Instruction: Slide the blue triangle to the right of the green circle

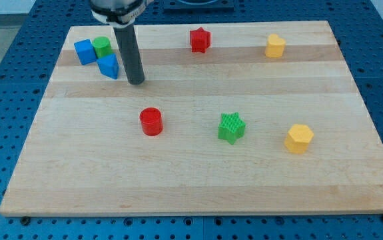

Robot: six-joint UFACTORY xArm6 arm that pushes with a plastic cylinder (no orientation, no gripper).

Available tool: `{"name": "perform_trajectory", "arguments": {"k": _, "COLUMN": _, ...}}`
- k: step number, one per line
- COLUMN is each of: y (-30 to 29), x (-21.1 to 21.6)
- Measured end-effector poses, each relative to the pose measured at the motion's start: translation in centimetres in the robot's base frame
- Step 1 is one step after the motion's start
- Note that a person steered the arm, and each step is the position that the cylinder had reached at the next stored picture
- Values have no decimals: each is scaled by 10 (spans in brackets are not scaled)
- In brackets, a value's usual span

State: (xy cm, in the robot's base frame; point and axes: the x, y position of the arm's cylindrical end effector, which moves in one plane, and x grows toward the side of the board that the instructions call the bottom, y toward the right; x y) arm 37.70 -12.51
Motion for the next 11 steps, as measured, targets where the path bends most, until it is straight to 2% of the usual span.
{"name": "perform_trajectory", "arguments": {"k": 1, "y": -2, "x": 10}}
{"name": "perform_trajectory", "arguments": {"k": 2, "y": -49, "x": 41}}
{"name": "perform_trajectory", "arguments": {"k": 3, "y": -54, "x": 42}}
{"name": "perform_trajectory", "arguments": {"k": 4, "y": -58, "x": -14}}
{"name": "perform_trajectory", "arguments": {"k": 6, "y": -50, "x": -25}}
{"name": "perform_trajectory", "arguments": {"k": 7, "y": -35, "x": -64}}
{"name": "perform_trajectory", "arguments": {"k": 11, "y": -34, "x": -76}}
